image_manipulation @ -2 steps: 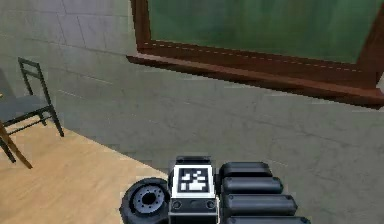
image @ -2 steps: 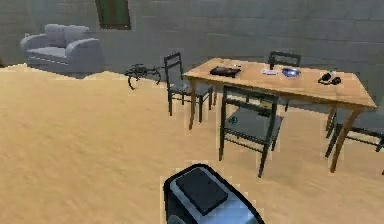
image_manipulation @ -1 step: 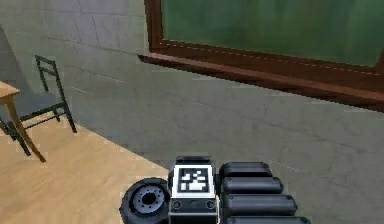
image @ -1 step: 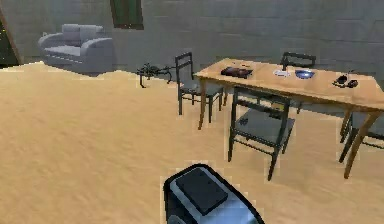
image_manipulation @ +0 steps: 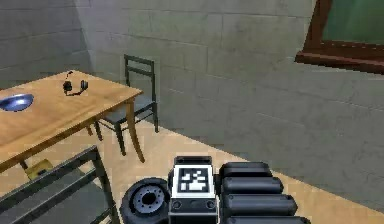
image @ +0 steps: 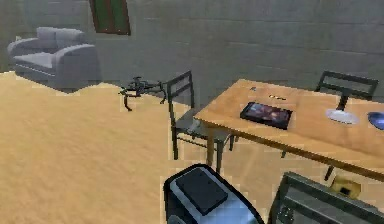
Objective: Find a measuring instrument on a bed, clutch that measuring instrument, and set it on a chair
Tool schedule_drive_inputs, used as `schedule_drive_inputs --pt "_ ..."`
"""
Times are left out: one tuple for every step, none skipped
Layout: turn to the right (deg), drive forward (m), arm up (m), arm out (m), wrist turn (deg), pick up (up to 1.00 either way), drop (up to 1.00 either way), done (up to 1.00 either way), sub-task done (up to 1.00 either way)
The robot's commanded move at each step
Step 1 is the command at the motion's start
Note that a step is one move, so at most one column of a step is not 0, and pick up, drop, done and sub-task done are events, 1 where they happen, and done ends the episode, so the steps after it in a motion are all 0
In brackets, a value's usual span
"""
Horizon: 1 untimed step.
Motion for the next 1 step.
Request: schedule_drive_inputs --pt "0.0 0.65 0.0 0.0 0.0 0.0 0.0 0.0 0.0"
